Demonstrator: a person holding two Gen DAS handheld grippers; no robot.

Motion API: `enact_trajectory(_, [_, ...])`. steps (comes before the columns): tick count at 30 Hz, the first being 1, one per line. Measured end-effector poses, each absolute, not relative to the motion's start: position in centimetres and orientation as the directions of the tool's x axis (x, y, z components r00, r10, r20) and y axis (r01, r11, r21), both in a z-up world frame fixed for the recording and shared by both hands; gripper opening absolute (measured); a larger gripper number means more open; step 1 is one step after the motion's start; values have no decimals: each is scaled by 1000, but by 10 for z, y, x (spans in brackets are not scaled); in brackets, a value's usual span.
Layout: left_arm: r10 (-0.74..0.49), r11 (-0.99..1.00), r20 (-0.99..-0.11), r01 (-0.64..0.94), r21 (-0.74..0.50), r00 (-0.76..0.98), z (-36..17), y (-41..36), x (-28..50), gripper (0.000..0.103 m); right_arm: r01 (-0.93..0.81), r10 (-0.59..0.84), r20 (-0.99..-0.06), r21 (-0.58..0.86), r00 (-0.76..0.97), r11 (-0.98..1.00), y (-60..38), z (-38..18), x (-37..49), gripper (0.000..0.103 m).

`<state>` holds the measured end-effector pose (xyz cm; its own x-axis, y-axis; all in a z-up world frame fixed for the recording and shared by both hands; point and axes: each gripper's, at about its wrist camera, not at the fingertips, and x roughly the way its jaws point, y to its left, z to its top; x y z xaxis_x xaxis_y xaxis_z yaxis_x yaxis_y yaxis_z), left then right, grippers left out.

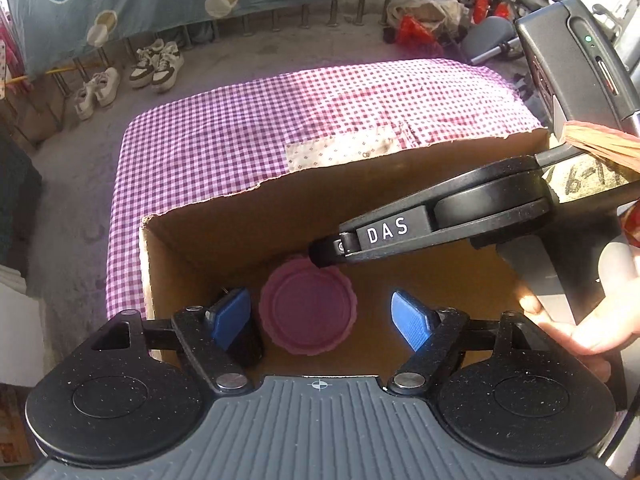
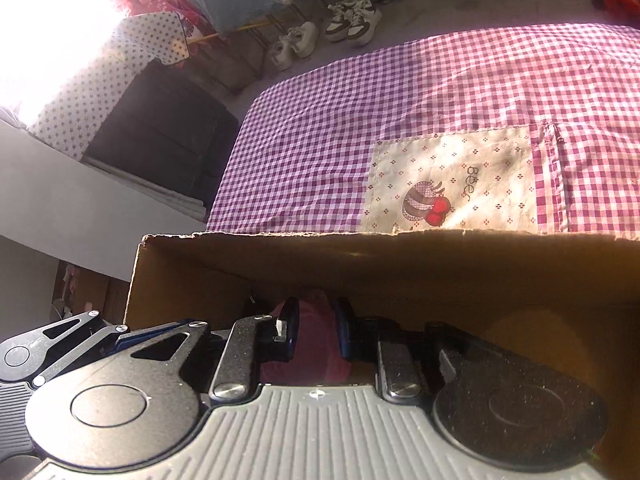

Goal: Organize rigid objects
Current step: 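Carry the pink lid into the box and open the left gripper, then move the left gripper back to the black cylinder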

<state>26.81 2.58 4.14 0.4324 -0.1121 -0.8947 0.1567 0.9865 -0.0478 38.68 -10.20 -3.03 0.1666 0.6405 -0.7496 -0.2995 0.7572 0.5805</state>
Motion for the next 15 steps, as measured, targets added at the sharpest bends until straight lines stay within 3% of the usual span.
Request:
enact_trajectory(6, [-185,977,-821,194,-93,540,88,31,225,85,-352,768,-595,684,237,639,-149,38,343,23])
enact_trajectory(8, [-213,972,-789,210,-109,576,104,32,205,86,-377,811,-524,718,259,585,-171,59,317,32])
enact_trajectory(10, [-248,963,-756,236,-126,606,116,31,185,89,-401,848,-448,747,284,530,-195,76,289,53])
enact_trajectory(15, [-309,944,-691,300,-138,654,132,23,128,93,-437,896,-278,797,347,416,-254,91,202,54])
